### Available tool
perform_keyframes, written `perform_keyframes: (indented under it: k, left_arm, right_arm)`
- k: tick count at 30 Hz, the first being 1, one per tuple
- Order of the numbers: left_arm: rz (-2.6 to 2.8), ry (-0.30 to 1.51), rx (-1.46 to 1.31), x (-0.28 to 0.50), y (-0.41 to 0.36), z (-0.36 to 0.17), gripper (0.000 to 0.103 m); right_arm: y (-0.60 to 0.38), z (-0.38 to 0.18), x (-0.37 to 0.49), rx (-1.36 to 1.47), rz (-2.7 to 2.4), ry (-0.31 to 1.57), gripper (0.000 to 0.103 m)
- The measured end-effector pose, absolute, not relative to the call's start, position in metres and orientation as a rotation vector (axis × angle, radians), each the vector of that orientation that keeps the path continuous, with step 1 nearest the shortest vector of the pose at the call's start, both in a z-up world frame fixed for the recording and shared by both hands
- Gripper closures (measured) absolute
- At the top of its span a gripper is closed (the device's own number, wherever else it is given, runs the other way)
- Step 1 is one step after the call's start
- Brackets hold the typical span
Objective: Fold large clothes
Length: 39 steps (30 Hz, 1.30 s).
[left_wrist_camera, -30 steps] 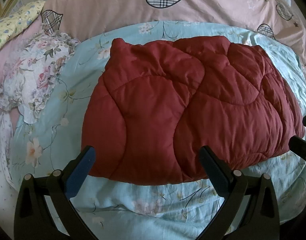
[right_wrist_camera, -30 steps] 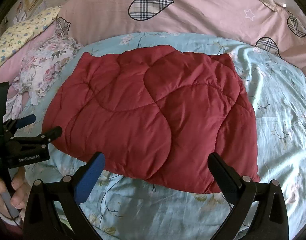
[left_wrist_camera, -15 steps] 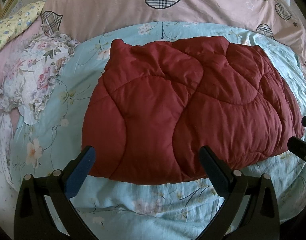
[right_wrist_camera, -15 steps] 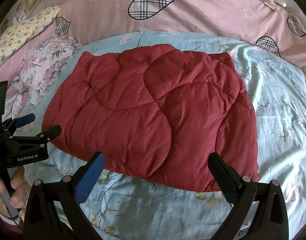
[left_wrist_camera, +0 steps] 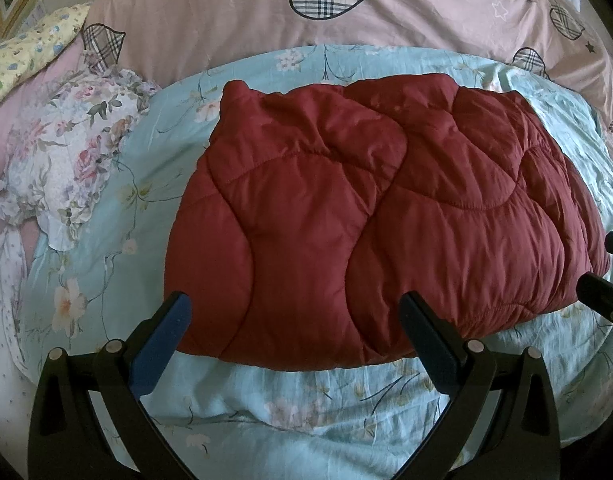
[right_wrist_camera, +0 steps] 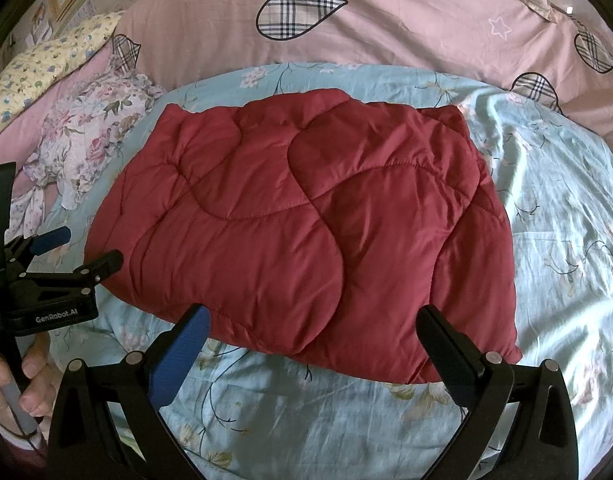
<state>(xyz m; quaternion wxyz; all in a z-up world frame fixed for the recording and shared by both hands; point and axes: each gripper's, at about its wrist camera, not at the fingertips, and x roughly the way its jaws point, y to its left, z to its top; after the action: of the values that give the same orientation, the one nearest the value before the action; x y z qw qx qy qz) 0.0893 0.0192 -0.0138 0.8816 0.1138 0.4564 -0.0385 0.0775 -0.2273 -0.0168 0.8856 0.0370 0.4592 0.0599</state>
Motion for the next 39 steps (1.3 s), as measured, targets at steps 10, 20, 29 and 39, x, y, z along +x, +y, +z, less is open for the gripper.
perform_keyframes:
  k: [10,20,29,39]
  left_arm:
    - [-0.08,0.947,0.242,0.0899,0.0196,-0.0139,0.0]
    - [-0.08,0.945,0.241,0.089,0.0217,-0.0129,0.0]
    - [-0.079,0.941,0.241,0.0885,0.0228,-0.0118,0.0]
    - [-0.075,0.94,0.239,0.0875,0.0224,-0.0106,0.0]
  right_arm:
    - [-0.2285,-0.0158,0.0769,0.076,0.128,0.954,0.0]
    - [-0.229,-0.0145,0.0764,0.075,0.13,0.952,0.0]
    - [-0.2292,-0.013,0.0761,0.075,0.131,0.949,0.0]
    - [-0.2301,-0.0113,0.0761,0.078,0.13,0.948,0.0]
